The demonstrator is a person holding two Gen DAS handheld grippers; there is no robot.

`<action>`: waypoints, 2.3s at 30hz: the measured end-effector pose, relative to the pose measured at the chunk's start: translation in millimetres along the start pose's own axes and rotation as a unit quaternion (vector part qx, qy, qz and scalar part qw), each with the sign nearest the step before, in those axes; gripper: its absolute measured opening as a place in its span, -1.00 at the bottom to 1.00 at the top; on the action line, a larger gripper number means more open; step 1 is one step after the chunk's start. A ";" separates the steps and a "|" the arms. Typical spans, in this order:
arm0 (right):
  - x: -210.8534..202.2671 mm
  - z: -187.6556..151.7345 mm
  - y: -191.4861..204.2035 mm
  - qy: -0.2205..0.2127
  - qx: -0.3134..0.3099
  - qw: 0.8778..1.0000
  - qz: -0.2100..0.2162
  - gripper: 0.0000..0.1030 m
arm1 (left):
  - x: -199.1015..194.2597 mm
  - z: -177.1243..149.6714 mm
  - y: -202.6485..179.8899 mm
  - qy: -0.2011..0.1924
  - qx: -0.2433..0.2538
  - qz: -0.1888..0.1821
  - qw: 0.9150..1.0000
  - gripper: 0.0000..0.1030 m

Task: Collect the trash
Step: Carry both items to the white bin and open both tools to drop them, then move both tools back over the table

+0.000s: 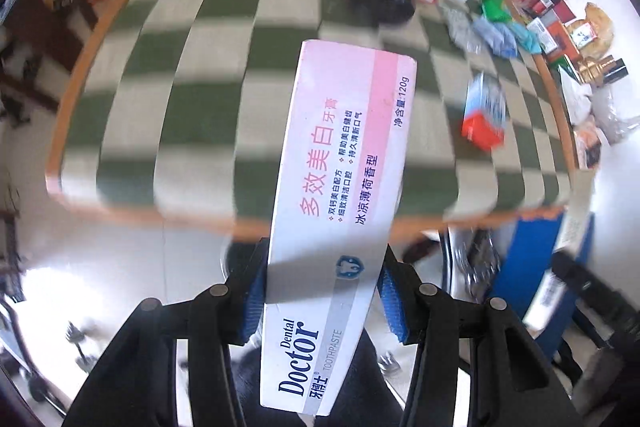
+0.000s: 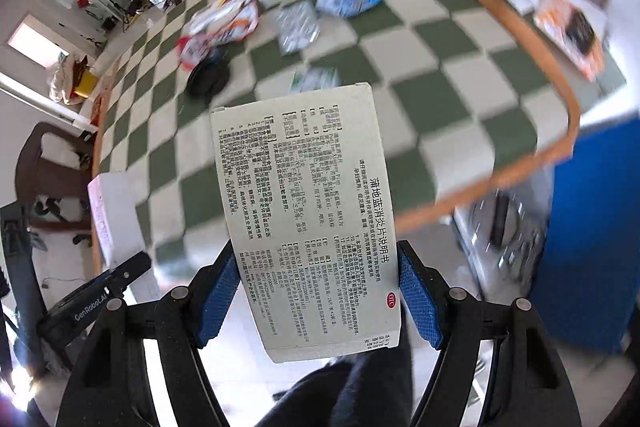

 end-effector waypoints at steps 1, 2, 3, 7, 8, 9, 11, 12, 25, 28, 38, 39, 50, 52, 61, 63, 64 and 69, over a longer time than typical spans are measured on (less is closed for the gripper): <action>1.4 -18.0 5.0 0.007 0.000 1.000 0.004 0.49 | 3.7 -12.0 6.2 0.010 -0.009 -0.007 1.000 -0.11; 5.7 -41.5 10.3 0.020 -0.001 1.000 0.008 0.49 | 9.1 -27.2 14.3 0.023 -0.023 -0.014 0.999 -0.11; 12.2 -61.0 14.1 0.034 -0.003 0.999 0.011 0.49 | 15.5 -40.5 22.0 0.036 -0.036 -0.019 0.999 -0.11; 56.4 -131.6 18.9 0.094 -0.006 0.995 0.017 0.49 | 56.9 -84.7 59.0 0.073 -0.089 -0.024 0.993 -0.11; 70.0 -144.2 18.2 0.105 -0.006 0.994 0.018 0.49 | 69.9 -89.8 67.1 0.078 -0.099 -0.022 0.992 -0.11; 83.2 -154.7 17.5 0.115 -0.004 0.993 0.019 0.49 | 85.3 -94.2 75.2 0.084 -0.109 -0.023 0.990 -0.11; 120.8 -178.1 15.8 0.139 -0.007 0.990 0.019 0.49 | 122.8 -99.7 92.9 0.095 -0.136 -0.025 0.986 -0.11; 139.4 -187.9 13.8 0.147 -0.005 0.989 0.018 0.49 | 141.3 -101.4 99.9 0.101 -0.146 -0.031 0.984 -0.11; 413.4 -256.5 13.9 0.236 -0.003 0.970 0.048 0.50 | 354.4 -92.7 174.1 0.127 -0.140 -0.009 0.982 0.74; 461.7 -265.5 22.1 0.257 -0.014 0.964 0.059 0.52 | 363.9 -89.5 192.9 0.103 -0.134 0.023 0.985 0.86; 483.2 -268.3 26.8 0.218 -0.082 0.972 -0.021 1.00 | 329.0 -107.8 227.1 0.081 -0.058 0.148 0.984 1.00; 480.5 -267.4 27.2 0.213 -0.091 0.972 -0.032 1.00 | 323.8 -109.3 226.7 0.081 -0.054 0.151 0.984 1.00; 415.4 -254.8 25.1 0.185 -0.117 0.971 -0.094 1.00 | 271.1 -126.9 195.3 0.088 -0.028 0.141 0.986 1.00; 401.5 -253.1 27.5 0.182 -0.117 0.972 -0.089 1.00 | 260.1 -131.0 189.8 0.088 -0.027 0.138 0.986 1.00; 321.3 -245.5 41.1 0.161 -0.121 0.976 -0.085 1.00 | 195.2 -140.1 163.1 0.085 -0.026 0.127 0.988 1.00; 296.3 -243.7 45.9 0.159 -0.120 0.977 -0.081 1.00 | 177.9 -142.1 157.4 0.084 -0.023 0.127 0.988 1.00; 285.9 -243.2 47.8 0.157 -0.121 0.977 -0.081 1.00 | 167.7 -143.3 154.0 0.083 -0.022 0.125 0.988 1.00; 220.8 -237.0 58.4 0.147 -0.124 0.979 -0.074 1.00 | 117.5 -149.5 138.3 0.082 -0.015 0.117 0.990 1.00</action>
Point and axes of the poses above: each gripper's, at about its wrist camera, not at the fingertips, and x roughly the way its jaws point, y to its left, z to its top, the point moved 8 cm from there along x, roughly the way its jaws point, and after that the axes turned 4 degrees about -z, right-handed, at the moved point
